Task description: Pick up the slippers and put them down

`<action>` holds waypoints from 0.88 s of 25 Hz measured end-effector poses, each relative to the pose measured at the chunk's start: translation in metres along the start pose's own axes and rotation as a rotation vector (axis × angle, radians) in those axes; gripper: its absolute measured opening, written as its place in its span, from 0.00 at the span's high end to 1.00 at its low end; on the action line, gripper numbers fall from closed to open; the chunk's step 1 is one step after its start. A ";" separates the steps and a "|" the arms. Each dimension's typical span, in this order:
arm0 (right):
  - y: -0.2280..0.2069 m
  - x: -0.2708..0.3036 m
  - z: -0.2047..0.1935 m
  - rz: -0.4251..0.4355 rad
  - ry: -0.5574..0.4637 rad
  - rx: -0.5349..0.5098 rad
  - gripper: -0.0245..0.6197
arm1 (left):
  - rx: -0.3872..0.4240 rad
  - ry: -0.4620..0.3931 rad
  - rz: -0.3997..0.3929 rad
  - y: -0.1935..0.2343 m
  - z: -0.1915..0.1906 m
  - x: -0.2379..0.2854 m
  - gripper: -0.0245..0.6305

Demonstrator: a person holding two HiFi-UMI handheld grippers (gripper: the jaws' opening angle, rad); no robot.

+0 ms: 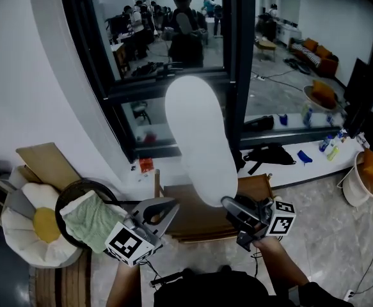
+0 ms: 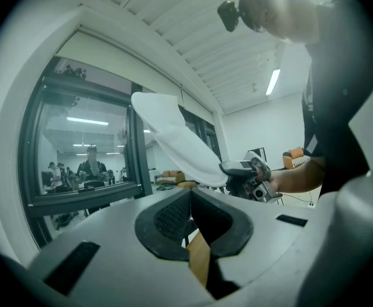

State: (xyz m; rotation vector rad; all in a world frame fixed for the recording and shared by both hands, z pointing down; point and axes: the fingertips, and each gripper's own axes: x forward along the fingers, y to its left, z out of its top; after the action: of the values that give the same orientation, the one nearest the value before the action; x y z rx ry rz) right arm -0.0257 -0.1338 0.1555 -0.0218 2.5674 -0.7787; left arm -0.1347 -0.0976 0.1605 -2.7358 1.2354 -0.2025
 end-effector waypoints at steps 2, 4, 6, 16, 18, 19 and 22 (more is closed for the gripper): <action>-0.002 0.001 0.000 -0.002 0.000 -0.002 0.86 | -0.005 0.000 0.000 0.003 -0.002 0.000 0.94; -0.003 0.002 0.001 -0.005 0.001 -0.005 0.86 | 0.000 0.002 -0.001 0.005 -0.002 0.001 0.94; -0.004 0.003 0.002 -0.006 0.000 -0.006 0.86 | 0.006 0.002 -0.001 0.007 -0.003 0.003 0.94; -0.013 0.006 0.007 -0.009 -0.019 0.014 0.86 | 0.004 -0.011 0.004 0.017 -0.002 0.009 0.94; -0.016 0.007 0.008 -0.011 -0.020 0.018 0.86 | 0.003 -0.010 0.012 0.021 -0.004 0.011 0.94; -0.018 0.008 0.008 -0.015 -0.020 0.021 0.86 | 0.001 -0.007 0.014 0.022 -0.005 0.012 0.94; -0.028 0.007 0.004 -0.031 -0.017 0.042 0.86 | -0.011 -0.002 0.014 0.024 -0.012 0.015 0.94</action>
State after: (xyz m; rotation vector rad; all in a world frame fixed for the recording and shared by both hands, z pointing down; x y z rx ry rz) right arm -0.0334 -0.1603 0.1642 -0.0549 2.5397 -0.8396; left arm -0.1448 -0.1258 0.1686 -2.7346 1.2589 -0.1929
